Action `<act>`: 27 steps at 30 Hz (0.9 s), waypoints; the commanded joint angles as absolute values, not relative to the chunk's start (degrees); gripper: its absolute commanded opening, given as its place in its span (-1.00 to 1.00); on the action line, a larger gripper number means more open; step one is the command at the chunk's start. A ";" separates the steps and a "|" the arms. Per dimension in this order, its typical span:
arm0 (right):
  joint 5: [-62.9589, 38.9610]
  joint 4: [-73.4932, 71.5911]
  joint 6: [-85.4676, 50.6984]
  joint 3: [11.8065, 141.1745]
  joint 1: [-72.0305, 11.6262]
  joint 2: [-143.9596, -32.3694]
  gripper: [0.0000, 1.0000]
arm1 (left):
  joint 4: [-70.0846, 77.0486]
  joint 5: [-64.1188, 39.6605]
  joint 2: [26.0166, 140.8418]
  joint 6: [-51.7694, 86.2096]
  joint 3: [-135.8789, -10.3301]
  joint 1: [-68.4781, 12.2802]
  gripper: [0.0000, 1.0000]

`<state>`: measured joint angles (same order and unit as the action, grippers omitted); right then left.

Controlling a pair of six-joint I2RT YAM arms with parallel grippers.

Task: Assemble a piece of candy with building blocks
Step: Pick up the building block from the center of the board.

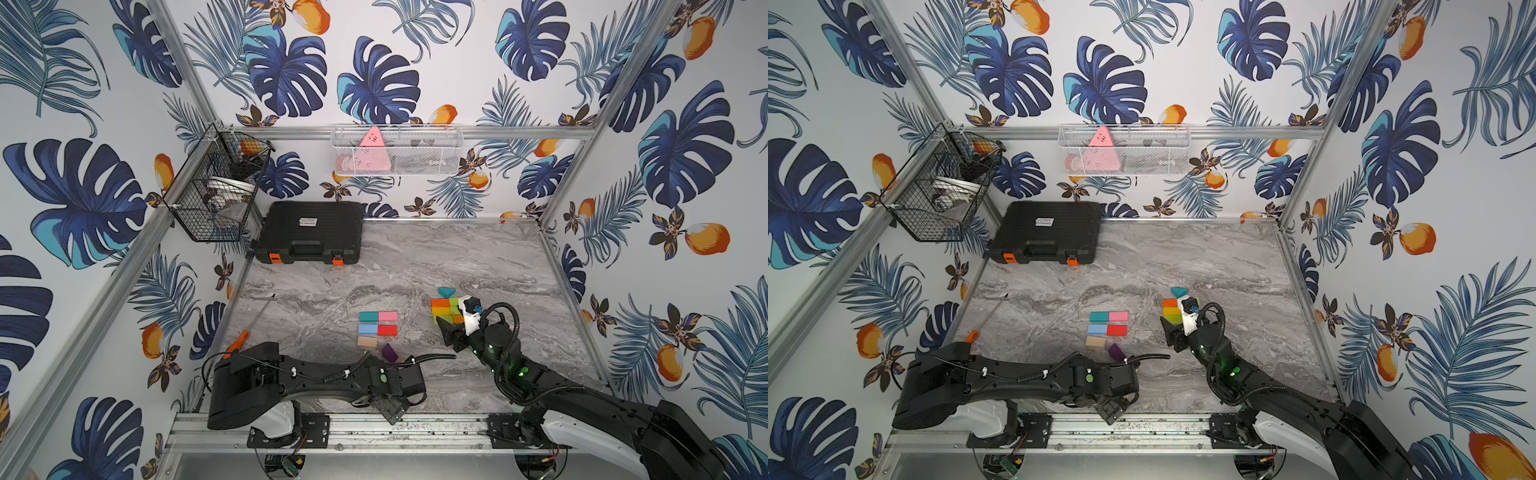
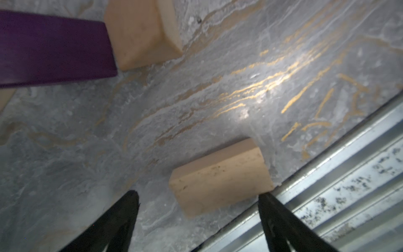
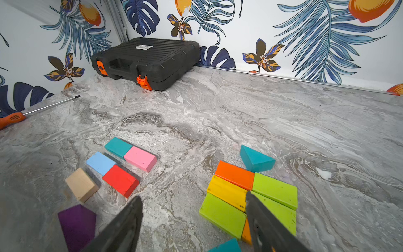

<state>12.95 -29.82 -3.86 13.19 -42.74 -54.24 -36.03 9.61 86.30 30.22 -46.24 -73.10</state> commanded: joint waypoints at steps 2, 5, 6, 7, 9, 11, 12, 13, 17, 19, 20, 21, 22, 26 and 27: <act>12.88 -32.58 -4.29 13.51 -42.78 -54.68 0.53 | -35.34 12.35 87.00 29.85 -47.63 -72.13 0.81; 12.42 -32.62 -4.23 13.70 -42.80 -55.05 0.54 | -35.00 12.13 87.79 29.64 -47.82 -70.96 0.80; 12.36 -32.48 -4.25 13.80 -42.80 -55.24 0.54 | -34.74 11.77 87.80 29.55 -47.73 -70.76 0.79; 12.22 -32.35 -4.24 13.88 -42.80 -55.28 0.54 | -34.44 11.33 87.70 29.62 -47.64 -70.75 0.78; 12.54 -32.27 -4.28 13.80 -42.80 -55.20 0.54 | -33.91 10.18 87.01 29.78 -47.06 -70.74 0.75; 12.73 -32.26 -4.26 13.67 -42.81 -54.93 0.55 | -32.26 8.09 86.12 29.72 -45.82 -70.75 0.71; 12.74 -32.31 -4.29 13.71 -42.80 -54.87 0.55 | -31.18 6.94 85.80 29.48 -45.32 -70.75 0.69; 12.71 -32.42 -4.21 13.71 -42.80 -54.87 0.55 | -29.84 5.63 85.55 29.19 -44.65 -70.75 0.66; 12.80 -32.20 -4.19 13.82 -42.80 -55.18 0.55 | -28.65 4.14 85.44 29.62 -43.62 -70.75 0.55; 12.85 -32.21 -4.13 13.73 -42.80 -55.03 0.56 | -28.31 3.62 85.26 29.64 -43.10 -70.75 0.49; 12.68 -32.25 -4.04 13.71 -42.81 -54.94 0.56 | -28.07 3.45 85.06 29.71 -42.83 -70.75 0.46; 12.58 -32.32 -4.00 13.71 -42.80 -54.85 0.56 | -27.88 3.34 85.15 29.69 -42.64 -70.71 0.42; 12.57 -32.37 -4.04 13.65 -42.80 -54.99 0.56 | -27.61 3.21 85.33 29.58 -42.55 -70.75 0.38; 12.92 -32.10 -4.06 13.84 -42.82 -55.22 0.56 | -26.16 2.64 86.95 29.18 -42.63 -70.75 0.29; 12.96 -32.02 -4.15 13.88 -42.80 -55.28 0.56 | -26.00 2.64 87.30 29.14 -42.67 -70.77 0.24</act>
<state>12.73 -29.85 -3.88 13.52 -42.74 -55.24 -27.64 4.43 86.26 29.82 -42.81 -70.83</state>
